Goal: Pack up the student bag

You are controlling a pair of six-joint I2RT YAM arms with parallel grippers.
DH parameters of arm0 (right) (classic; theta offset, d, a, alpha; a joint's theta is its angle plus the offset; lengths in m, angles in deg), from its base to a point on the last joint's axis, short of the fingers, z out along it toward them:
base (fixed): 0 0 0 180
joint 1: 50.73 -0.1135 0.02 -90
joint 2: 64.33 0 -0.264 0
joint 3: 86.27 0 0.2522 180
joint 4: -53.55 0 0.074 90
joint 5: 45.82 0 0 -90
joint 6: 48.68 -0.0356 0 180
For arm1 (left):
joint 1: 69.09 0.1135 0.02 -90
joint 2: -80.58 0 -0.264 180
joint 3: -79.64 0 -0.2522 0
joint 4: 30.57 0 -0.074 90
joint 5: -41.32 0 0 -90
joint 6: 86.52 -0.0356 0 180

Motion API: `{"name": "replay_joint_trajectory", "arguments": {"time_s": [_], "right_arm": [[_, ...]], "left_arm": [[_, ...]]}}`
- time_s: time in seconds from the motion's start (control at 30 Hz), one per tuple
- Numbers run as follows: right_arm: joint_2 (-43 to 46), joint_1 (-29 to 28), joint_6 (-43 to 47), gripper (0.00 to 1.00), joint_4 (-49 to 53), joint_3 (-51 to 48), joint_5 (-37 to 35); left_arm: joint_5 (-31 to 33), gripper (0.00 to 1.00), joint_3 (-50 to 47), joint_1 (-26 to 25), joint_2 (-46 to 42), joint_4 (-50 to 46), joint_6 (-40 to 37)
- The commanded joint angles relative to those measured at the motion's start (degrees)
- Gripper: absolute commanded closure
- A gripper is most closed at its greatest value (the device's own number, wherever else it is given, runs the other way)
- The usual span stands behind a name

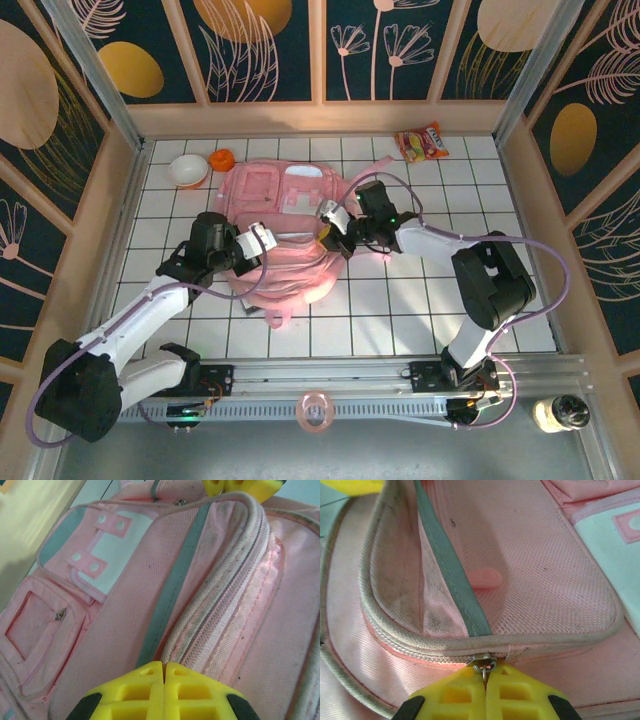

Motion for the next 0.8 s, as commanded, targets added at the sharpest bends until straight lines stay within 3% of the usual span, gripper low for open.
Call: {"name": "replay_joint_trajectory", "arguments": {"time_s": [0.0,0.23,0.37,0.5,0.77], "right_arm": [[0.9,-0.9,-2.9,1.0,9.6,3.4,8.7],[0.1,-0.9,-7.2,1.0,19.1,8.0,16.4],[0.1,-1.5,-14.6,1.0,18.1,8.6,19.4],[1.0,-2.7,-24.1,1.0,13.8,7.8,14.8],[6.6,-1.8,-44.5,1.0,4.3,0.3,3.3]], "left_arm": [[2.9,1.0,2.6,0.1,0.8,4.5,3.6],[7.1,1.0,4.5,-0.2,3.0,4.8,7.0],[7.4,1.0,5.5,-1.4,3.7,6.0,9.8],[6.9,1.0,6.9,-5.8,5.2,8.3,13.9],[-0.1,1.0,9.7,-13.1,9.8,16.6,29.6]]}}
